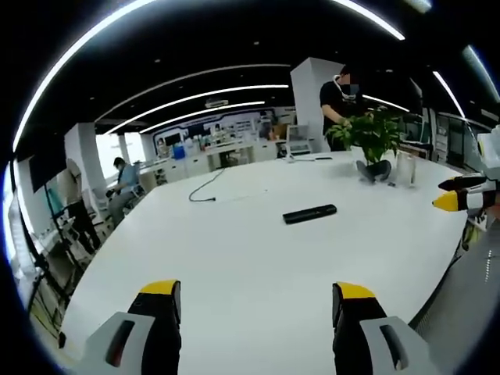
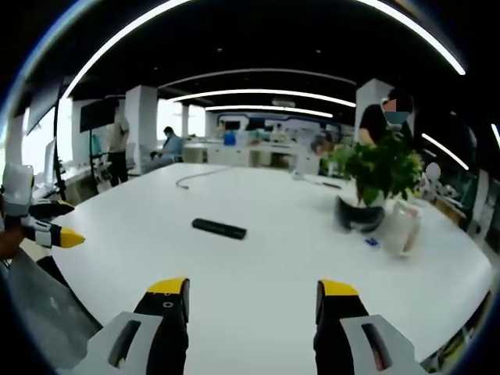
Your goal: Press the specified remote control buttons in sequence, fully releasing each button before pressing the next.
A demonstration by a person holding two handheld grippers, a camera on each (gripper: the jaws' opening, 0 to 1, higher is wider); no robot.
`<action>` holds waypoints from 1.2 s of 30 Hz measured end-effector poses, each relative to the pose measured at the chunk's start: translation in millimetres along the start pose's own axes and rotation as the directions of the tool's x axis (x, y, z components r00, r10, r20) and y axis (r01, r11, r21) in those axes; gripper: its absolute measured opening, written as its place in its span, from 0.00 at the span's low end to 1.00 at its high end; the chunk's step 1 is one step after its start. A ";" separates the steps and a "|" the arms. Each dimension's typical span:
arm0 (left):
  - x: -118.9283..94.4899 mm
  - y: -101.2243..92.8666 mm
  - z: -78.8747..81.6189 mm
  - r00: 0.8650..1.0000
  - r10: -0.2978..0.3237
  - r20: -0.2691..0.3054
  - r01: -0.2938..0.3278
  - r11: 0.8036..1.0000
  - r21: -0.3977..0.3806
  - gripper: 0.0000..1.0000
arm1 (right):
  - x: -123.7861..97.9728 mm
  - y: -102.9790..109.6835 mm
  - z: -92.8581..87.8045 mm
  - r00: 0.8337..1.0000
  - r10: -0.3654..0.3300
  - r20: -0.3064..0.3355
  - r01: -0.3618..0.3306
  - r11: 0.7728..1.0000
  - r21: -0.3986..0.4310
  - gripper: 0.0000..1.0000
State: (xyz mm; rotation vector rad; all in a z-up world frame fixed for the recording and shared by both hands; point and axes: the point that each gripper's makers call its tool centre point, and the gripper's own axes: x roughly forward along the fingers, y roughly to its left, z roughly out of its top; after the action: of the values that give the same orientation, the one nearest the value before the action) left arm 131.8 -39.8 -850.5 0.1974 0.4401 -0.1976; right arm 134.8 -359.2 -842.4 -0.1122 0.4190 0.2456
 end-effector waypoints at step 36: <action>119.3 -32.8 83.5 0.963 -0.267 -0.029 0.267 0.944 0.193 0.77 | 5.2 -4.5 -9.6 0.998 -0.027 -0.055 0.026 0.999 -0.023 0.58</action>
State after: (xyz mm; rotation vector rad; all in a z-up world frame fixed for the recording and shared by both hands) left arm 263.4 -108.1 -833.8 0.3306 0.4492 -0.5089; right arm 136.7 -364.0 -853.0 -0.1461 0.4701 0.2215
